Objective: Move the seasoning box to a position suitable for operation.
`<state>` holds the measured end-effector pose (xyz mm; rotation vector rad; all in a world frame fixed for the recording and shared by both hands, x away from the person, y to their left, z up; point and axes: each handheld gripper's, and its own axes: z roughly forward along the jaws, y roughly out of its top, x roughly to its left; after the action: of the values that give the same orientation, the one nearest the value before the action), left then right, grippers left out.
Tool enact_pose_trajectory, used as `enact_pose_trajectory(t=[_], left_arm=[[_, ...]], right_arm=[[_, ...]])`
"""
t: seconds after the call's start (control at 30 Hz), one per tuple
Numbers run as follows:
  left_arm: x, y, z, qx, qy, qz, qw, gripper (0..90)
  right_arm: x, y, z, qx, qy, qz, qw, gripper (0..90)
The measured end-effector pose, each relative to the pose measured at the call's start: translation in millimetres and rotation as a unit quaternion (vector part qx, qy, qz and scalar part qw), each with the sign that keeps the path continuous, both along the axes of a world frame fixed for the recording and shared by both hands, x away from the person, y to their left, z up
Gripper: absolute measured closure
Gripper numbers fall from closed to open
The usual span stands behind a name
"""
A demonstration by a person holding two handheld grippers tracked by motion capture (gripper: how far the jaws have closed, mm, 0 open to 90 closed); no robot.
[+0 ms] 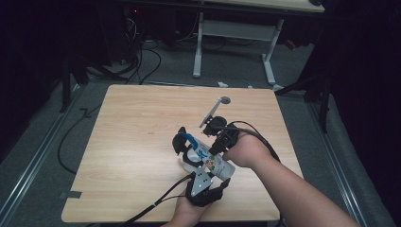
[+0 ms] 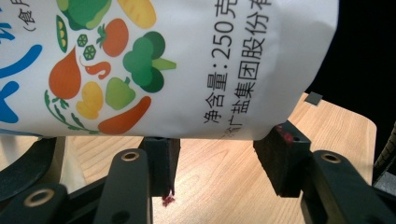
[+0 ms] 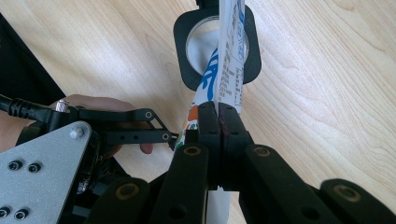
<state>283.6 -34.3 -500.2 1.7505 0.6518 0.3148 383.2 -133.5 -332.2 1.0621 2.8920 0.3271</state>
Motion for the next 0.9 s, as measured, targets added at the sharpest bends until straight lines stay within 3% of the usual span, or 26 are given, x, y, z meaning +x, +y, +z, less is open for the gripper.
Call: enact_pose_trajectory(t=[0.57, 0.9], left_arm=[[4.2, -1.3, 1.8, 0.003, -0.003, -0.006, 1.0000, 51.9], [5.3, 0.2, 1.7, 0.001, 0.002, -0.005, 1.0000, 52.0]], right_arm=[[-0.9, -4.8, 2.6, 0.005, -0.007, -0.024, 0.9997, 89.9], [3.3, -2.6, 0.3, 0.003, -0.006, -0.017, 0.9998, 89.8]])
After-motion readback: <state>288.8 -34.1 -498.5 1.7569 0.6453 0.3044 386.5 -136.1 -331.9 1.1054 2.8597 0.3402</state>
